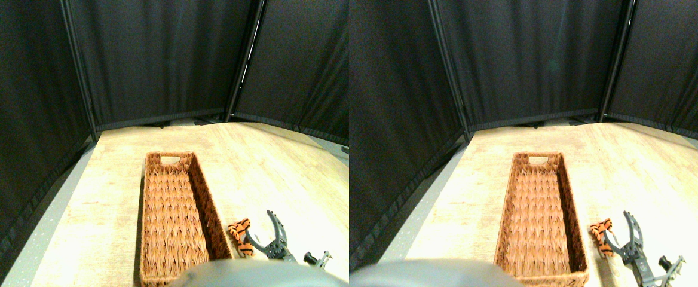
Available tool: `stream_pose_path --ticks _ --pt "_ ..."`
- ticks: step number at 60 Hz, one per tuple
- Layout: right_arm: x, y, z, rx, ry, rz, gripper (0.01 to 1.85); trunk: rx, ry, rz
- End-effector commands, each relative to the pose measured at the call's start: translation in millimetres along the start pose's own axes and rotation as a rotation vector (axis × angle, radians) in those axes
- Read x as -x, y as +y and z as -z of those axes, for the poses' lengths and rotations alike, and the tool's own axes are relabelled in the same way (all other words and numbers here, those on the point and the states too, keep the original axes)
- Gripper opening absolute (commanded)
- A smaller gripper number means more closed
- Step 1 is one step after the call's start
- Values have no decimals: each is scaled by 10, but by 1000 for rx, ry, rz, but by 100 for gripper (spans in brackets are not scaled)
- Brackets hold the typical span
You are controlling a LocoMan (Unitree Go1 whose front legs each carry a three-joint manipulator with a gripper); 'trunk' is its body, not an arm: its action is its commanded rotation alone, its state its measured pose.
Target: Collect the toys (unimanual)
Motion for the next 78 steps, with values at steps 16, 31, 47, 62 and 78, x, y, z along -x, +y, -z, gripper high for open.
stream_pose_path --ticks 16,31,47,62,78 --pt "-186 49 -101 -442 113 81 66 40 15 -8" --pt "-266 -111 184 -587 94 121 84 47 18 -24" --pt "-267 -187 291 -712 165 148 84 49 26 -27" --pt "-298 -444 475 -815 133 209 96 48 32 -32" --pt "-346 -674 580 -901 77 279 90 39 38 -31"
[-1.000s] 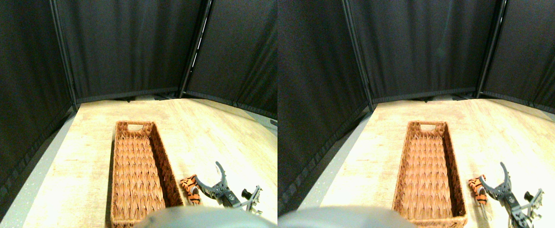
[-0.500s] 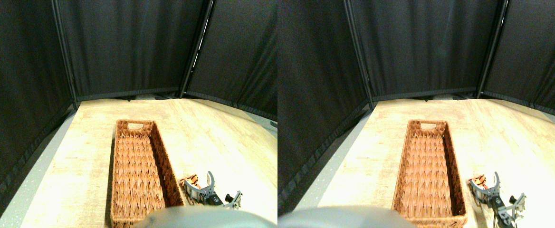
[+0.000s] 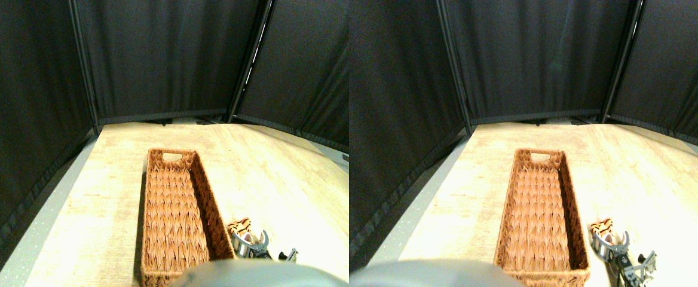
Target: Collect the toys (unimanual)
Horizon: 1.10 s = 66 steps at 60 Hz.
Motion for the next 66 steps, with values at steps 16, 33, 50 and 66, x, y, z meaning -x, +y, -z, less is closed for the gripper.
stream_pose_path --ticks 16,33,50,66 --pt "-116 -118 -114 -32 -145 6 25 -3 31 -9" --pt "-33 109 -115 91 -237 -93 6 -4 26 -3" --pt "40 514 -96 171 -138 -147 6 1 17 -1" --pt "66 799 -68 241 -109 -165 6 21 8 -14"
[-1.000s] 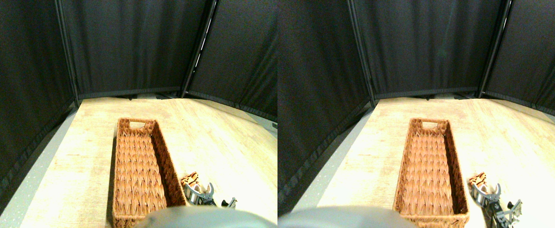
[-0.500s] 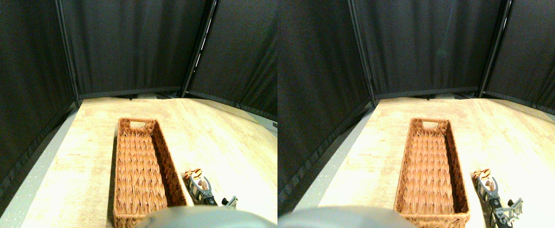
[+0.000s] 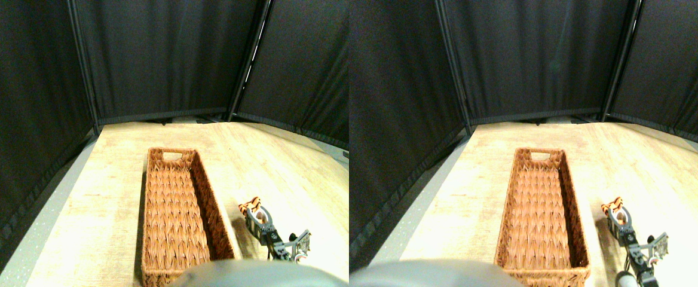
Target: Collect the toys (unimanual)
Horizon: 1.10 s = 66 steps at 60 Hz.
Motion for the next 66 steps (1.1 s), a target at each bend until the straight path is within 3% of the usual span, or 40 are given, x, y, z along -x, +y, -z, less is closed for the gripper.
stream_pose_path --ticks 1,21,43,66 --pt "-8 188 -13 45 28 -110 6 28 7 -16" --pt "-89 471 131 90 107 -136 6 76 -3 -63" --pt "-208 828 562 114 253 -143 6 160 -16 -165" --pt "-249 1190 918 164 370 -179 6 222 -18 -211"
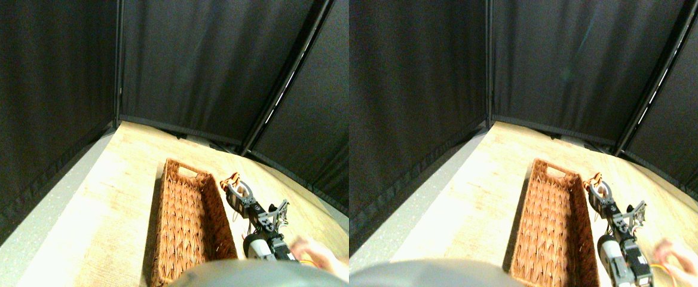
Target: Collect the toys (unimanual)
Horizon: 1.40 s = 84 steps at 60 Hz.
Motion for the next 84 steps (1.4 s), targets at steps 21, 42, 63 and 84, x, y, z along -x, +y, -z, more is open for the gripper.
stream_pose_path --ticks 21,42,63,84 --pt "-99 74 365 -8 154 -33 6 68 25 -87" --pt "-76 66 442 -16 184 110 92 65 30 -83" --pt "-72 47 223 18 114 72 103 31 37 -43" --pt "54 -141 -586 72 -202 4 47 -37 54 53"
